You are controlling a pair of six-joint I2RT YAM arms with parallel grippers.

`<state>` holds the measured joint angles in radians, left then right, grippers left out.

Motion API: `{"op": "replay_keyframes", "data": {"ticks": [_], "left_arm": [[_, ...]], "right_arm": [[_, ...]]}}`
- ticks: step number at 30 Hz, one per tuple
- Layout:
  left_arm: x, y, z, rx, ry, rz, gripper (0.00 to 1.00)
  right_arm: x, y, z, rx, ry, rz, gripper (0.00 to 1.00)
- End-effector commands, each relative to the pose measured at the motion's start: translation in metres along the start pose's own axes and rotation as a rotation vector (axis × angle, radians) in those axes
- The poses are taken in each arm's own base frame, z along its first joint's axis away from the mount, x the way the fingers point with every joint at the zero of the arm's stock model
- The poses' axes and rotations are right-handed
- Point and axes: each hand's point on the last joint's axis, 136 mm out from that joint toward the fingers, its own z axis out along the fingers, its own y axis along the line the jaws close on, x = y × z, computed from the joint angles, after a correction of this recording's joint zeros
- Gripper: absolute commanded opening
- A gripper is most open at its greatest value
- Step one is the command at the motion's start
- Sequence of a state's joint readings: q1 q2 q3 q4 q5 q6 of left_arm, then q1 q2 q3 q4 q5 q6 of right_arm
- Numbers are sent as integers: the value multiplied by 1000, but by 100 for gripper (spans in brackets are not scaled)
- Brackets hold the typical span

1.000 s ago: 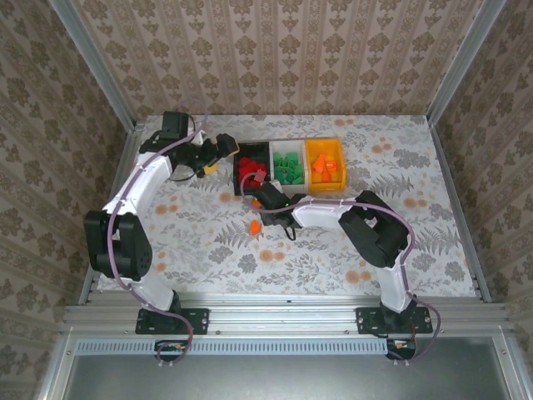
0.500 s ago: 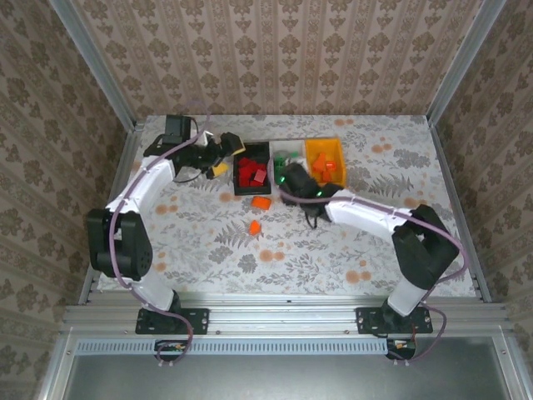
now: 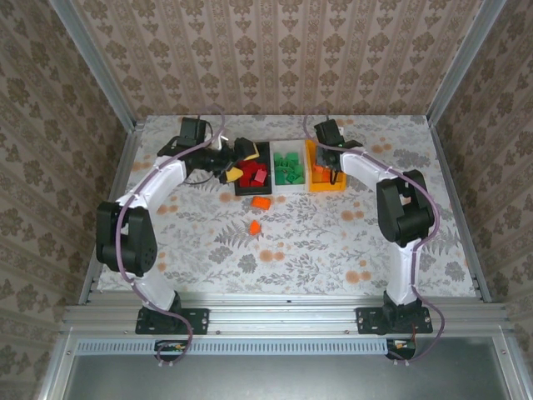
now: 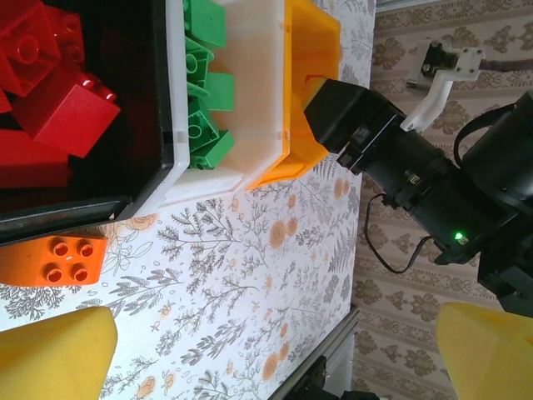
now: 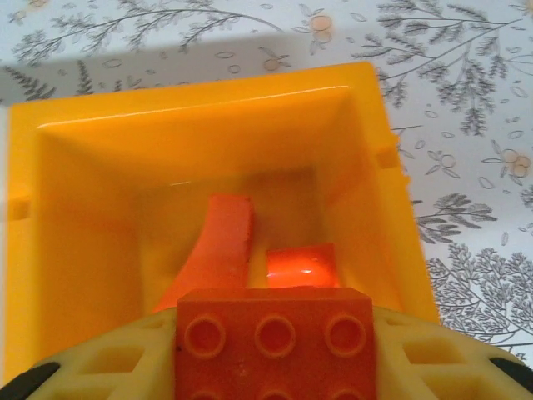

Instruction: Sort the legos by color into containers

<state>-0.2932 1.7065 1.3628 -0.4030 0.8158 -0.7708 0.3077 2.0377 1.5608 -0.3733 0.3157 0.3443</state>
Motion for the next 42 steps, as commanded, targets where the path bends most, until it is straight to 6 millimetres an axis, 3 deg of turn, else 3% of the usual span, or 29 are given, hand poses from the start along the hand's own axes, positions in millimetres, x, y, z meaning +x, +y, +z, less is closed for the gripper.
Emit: {"op": "replay_keyframes", "data": {"ticks": [1,2,8,13,17,19,22,26,29,38,40,42], "left_arm": [[-1,-3,-1,13,10,10,100],[-1,-3,0,12,12,10,100],[-2,-4,-2,13,8,11,100],[-4,-2,-7,-1,-12,8,100],[-15,10,-22,-51,-75,-18,100],[-23,22,-32,-77,-116,-53,100],[-36,40,-45,-96,-162,-116,100],[-48,59,-59,-108,-201,-171,100],[-51,66,-60,-115,-203,-186,99],[-51,67,-55,-96,-191,-191,99],[-51,67,-55,-96,-190,-192,99],[-51,68,-54,-95,-187,-195,99]], "right_arm": [[9,2,4,-4,52,-31,51],[9,2,3,-7,51,-30,56],[-3,2,-17,-32,3,-5,64],[-7,17,-61,-88,-72,-9,64],[34,71,-120,-180,-142,-100,67],[71,103,-140,-226,-137,-138,70],[132,151,-154,-293,-95,-188,73],[190,200,-151,-373,-3,-281,76],[211,223,-144,-405,56,-375,77],[229,232,-115,-385,117,-428,76],[229,234,-108,-379,124,-424,72],[225,235,-104,-377,125,-410,62]]}}
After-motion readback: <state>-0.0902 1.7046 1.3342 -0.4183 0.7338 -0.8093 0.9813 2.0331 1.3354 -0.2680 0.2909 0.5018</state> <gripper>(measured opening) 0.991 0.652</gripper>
